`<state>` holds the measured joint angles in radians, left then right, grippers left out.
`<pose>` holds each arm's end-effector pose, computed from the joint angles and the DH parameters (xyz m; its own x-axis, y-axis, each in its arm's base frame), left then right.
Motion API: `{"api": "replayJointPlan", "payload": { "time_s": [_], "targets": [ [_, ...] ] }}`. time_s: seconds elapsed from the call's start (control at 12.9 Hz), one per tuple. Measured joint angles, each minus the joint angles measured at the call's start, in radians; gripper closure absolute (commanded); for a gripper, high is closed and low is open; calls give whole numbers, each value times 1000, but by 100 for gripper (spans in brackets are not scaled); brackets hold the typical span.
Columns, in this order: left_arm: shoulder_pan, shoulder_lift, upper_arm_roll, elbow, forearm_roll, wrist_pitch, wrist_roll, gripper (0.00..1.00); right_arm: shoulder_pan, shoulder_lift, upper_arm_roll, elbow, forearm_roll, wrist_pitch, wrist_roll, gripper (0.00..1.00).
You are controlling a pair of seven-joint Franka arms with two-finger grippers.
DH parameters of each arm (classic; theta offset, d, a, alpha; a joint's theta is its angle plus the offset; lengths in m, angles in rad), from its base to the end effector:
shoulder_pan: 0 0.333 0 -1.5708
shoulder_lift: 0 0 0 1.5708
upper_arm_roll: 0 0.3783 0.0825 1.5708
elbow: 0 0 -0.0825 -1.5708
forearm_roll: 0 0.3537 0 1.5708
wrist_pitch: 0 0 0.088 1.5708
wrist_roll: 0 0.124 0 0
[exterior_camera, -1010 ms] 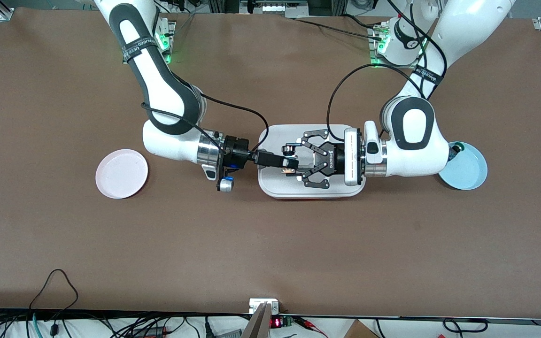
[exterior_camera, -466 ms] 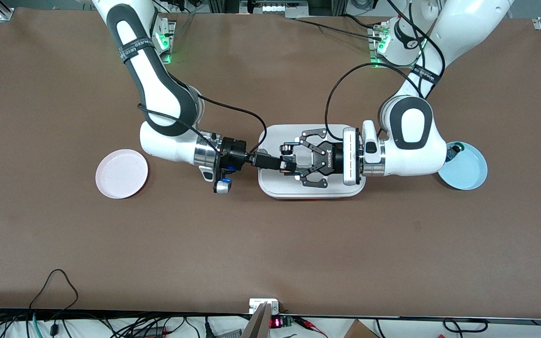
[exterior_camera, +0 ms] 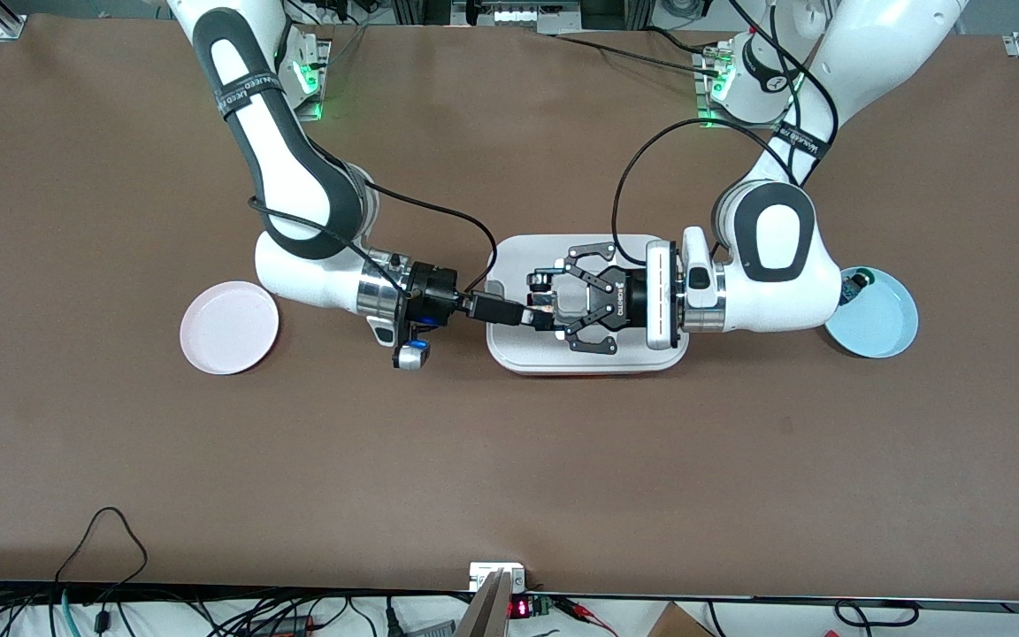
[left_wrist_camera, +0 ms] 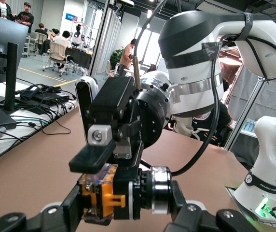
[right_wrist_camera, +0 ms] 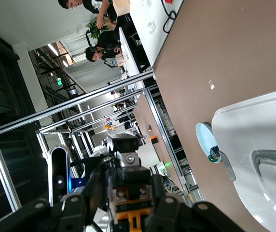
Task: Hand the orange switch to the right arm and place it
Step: 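Open the left gripper and pull the right gripper away with the switch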
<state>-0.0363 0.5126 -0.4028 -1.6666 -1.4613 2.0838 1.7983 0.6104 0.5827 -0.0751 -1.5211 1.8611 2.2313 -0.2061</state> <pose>0.6304 -0.3092 0.4384 0.3127 -0.1698 0.9346 -0.9497 -0.0386 0.3107 0.6208 0.4327 0.4308 0.9171 -0.2006 -0.3446 -0.3660 -0.0806 -0.9271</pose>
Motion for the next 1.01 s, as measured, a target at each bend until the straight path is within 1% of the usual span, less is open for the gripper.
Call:
{"api": "replayJointPlan", "payload": {
  "time_s": [0.16,0.23,0.31,0.39,0.47,0.54,1.01],
  "targets": [
    [0,0,0,2,-6,0,0,85,0,0,0,-1,2,0,0,77],
    [1,0,0,2,-11,-1,0,83,-1,0,0,-1,4,-1,0,87],
    [1,0,0,2,-12,-1,0,76,-1,0,0,-1,4,-1,0,93],
    [1,0,0,2,-12,-1,0,76,-1,0,0,-1,4,-1,0,99],
    [1,0,0,2,-12,-1,0,47,-1,0,0,-1,4,-1,0,100],
    [1,0,0,2,-12,-1,0,0,-1,0,0,-1,4,-1,0,100],
    [-2,4,-1,1,-12,-2,0,0,-2,-1,0,5,4,-1,-1,100]
  ]
}}
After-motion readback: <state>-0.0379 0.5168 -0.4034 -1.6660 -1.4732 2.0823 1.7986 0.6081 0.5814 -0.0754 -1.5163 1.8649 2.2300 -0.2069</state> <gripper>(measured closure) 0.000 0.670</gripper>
